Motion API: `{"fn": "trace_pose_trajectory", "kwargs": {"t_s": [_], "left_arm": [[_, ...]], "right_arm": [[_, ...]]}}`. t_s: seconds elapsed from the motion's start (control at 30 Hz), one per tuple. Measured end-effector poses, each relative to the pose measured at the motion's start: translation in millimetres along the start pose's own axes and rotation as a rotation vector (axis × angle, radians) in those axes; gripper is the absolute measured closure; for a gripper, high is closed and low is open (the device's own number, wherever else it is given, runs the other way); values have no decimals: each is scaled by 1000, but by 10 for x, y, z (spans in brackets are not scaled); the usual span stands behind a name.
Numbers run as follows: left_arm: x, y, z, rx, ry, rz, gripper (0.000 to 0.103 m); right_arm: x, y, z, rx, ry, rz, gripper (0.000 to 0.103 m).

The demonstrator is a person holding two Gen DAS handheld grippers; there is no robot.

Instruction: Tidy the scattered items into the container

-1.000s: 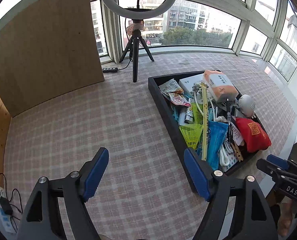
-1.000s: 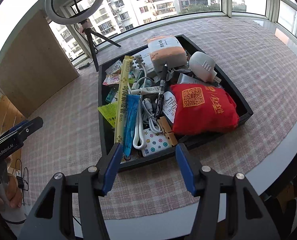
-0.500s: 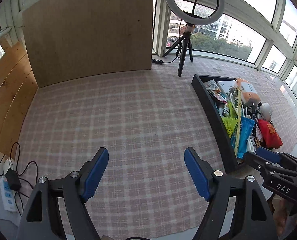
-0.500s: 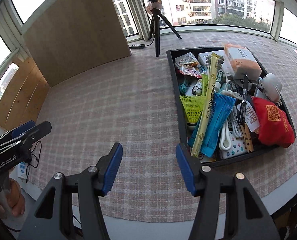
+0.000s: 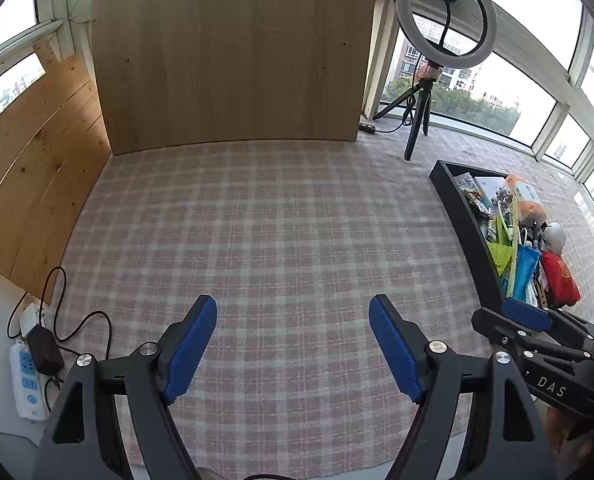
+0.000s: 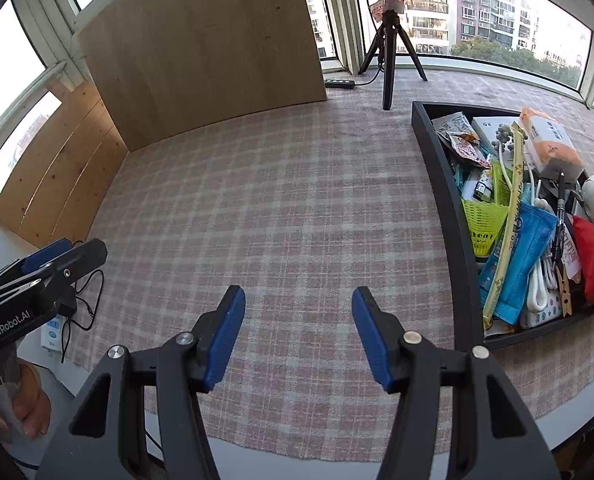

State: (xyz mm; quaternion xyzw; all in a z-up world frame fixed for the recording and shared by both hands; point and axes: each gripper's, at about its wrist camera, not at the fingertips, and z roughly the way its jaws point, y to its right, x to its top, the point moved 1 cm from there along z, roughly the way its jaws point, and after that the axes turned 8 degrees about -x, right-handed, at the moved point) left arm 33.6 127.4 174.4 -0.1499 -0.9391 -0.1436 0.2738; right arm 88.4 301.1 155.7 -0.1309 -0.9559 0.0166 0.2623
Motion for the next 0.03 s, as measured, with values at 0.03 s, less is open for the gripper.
{"fn": "trace_pose_trajectory", "kwargs": {"t_s": [0.03], "left_arm": [[0,-45,3,4,-1,-1,26]], "right_arm": [[-1,-25,25,0,-3,1,48]]}}
